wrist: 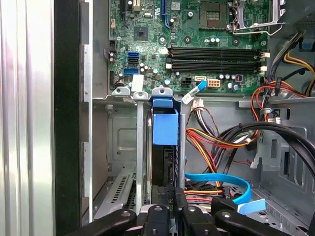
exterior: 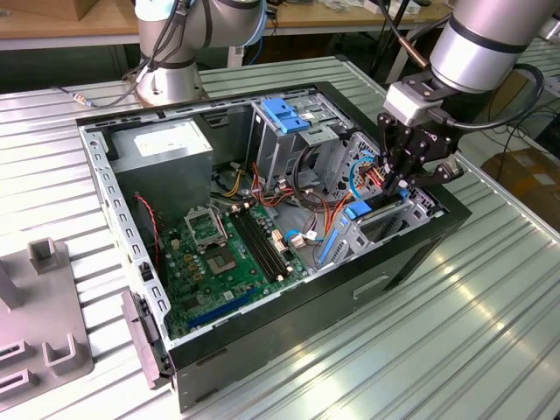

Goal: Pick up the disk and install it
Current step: 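Insert the first disk wire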

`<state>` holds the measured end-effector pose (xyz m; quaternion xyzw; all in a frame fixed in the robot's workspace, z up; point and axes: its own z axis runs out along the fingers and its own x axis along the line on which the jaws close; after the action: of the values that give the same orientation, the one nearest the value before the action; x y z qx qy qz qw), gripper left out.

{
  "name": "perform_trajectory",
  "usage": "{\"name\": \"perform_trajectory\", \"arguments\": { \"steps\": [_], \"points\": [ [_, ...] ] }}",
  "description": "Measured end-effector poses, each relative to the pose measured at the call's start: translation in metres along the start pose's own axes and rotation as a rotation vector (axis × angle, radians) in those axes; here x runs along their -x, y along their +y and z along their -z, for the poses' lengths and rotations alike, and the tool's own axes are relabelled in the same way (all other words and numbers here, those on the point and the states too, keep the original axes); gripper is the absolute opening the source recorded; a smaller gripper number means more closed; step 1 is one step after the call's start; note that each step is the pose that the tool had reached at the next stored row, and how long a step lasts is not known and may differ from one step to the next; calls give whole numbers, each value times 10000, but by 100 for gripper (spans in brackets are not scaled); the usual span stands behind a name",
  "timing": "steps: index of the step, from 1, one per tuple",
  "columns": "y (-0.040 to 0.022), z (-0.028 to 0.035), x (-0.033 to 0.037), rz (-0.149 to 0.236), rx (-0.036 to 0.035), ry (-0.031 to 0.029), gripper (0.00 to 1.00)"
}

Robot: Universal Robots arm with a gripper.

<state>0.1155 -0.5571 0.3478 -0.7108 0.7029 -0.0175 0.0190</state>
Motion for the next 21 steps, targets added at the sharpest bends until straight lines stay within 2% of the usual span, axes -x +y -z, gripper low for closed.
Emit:
{"name": "perform_trajectory", "arguments": {
  "steps": [7,12,21],
  "points": [
    [1,-13,4,0,0,2,16],
    [3,-45,3,-1,1,4,16],
    [2,-24,4,-1,0,-7,16]
  ]
}}
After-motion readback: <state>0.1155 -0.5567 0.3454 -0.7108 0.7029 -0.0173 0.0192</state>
